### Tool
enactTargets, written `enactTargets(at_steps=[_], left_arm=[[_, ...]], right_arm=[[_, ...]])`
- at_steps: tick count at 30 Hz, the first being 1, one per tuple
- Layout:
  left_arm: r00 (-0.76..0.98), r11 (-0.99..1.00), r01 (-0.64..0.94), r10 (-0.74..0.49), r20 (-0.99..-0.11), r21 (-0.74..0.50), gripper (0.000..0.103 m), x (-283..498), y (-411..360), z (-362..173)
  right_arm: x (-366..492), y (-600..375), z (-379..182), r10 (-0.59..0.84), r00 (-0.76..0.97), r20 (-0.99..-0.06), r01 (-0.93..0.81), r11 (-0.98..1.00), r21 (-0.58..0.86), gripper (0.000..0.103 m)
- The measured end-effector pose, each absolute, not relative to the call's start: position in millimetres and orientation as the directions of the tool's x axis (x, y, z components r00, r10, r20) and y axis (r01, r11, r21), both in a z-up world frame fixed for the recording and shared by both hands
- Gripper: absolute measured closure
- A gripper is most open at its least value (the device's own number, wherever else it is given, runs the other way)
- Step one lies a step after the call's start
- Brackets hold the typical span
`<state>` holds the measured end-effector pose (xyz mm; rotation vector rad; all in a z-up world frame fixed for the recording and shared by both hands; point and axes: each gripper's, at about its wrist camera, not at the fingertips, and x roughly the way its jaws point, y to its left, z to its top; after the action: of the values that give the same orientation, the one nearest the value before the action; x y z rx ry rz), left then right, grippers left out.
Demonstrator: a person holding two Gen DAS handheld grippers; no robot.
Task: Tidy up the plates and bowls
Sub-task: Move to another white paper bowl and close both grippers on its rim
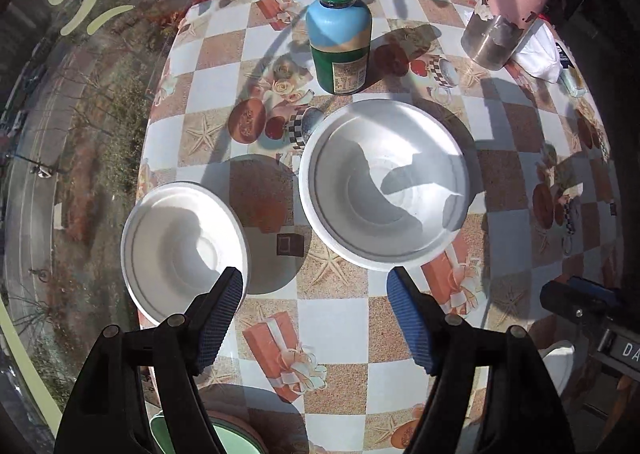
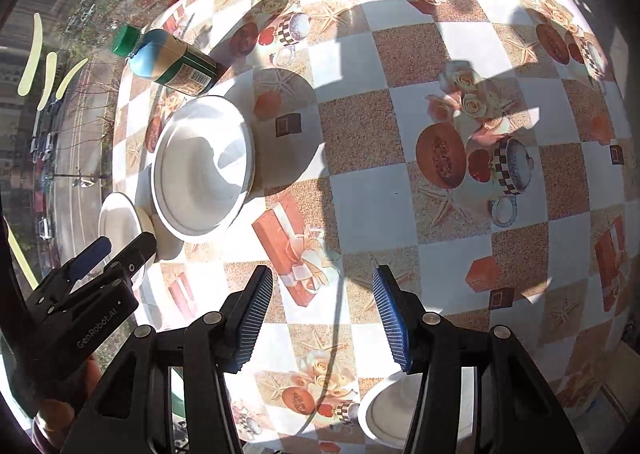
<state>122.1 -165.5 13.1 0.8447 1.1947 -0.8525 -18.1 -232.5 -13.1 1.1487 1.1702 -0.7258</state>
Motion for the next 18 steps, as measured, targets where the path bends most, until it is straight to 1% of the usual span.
enactTargets(at_steps=[5, 9, 12, 16, 18], left_arm=[[0.193, 0.428, 0.894, -0.109, -0.975, 0.129, 0.025, 143, -198, 3], [0.208, 0.403, 0.903, -0.104, -0.973, 0.15, 0.025, 152, -220, -14], [0.224, 0.387, 0.905, -0.076, -0.972, 0.178, 0.025, 158, -233, -32], [0.201, 0.393, 0.904, -0.049, -0.978, 0.166, 0.025, 166, -243, -51], [0.208, 0.375, 0.909, -0.035, -0.978, 0.18, 0.025, 164, -245, -57]], right_arm=[[6, -250, -33, 0.1, 0.279, -0.955, 0.906, 0.302, 0.296, 0.049], [22, -263, -50, 0.114, 0.276, -0.955, 0.911, 0.286, 0.297, 0.049], [27, -269, -62, 0.121, 0.272, -0.955, 0.913, 0.281, 0.296, 0.049], [32, -272, -76, 0.139, 0.285, -0.948, 0.909, 0.274, 0.313, 0.049], [34, -273, -83, 0.161, 0.299, -0.94, 0.903, 0.271, 0.334, 0.049]])
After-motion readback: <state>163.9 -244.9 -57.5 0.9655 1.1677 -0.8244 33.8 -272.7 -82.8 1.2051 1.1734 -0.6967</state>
